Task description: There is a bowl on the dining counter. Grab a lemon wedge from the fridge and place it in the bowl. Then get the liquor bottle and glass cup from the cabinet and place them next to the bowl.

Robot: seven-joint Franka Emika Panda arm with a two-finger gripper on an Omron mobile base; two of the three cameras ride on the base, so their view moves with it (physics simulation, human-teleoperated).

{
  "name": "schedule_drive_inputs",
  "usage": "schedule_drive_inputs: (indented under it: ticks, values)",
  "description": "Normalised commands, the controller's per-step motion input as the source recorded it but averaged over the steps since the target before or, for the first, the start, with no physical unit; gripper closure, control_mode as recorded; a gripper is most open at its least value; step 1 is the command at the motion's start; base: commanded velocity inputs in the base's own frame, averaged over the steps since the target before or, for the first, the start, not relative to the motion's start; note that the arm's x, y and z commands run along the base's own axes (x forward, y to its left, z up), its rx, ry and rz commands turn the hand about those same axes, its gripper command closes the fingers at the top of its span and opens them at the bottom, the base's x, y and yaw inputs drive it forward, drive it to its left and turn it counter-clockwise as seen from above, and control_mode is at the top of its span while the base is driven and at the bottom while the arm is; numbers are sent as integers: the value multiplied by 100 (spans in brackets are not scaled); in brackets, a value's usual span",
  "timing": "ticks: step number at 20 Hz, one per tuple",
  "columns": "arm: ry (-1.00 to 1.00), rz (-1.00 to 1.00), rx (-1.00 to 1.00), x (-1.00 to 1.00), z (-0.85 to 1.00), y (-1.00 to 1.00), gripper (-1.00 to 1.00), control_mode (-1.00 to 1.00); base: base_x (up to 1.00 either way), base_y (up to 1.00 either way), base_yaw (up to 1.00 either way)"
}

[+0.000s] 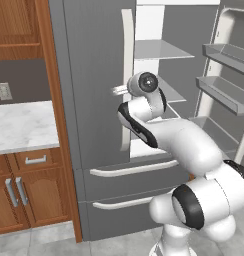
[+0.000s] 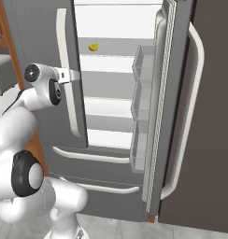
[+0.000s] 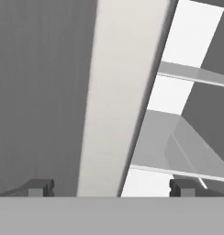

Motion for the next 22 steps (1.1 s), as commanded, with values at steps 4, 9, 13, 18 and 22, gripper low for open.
schedule_drive_inputs:
  ticks: [4,9,13,18,22]
  values:
    - [0,-2,6,44,0,2,-100,-100,0,0,0]
    - [0,0,4,43,0,5,-100,-100,0,0,0]
    - [0,0,3,45,-1,6,-100,-100,0,0,0]
    - [0,0,3,46,-2,6,-100,-100,0,0,0]
    - [0,0,3,46,-3,7,100,-100,0,0,0]
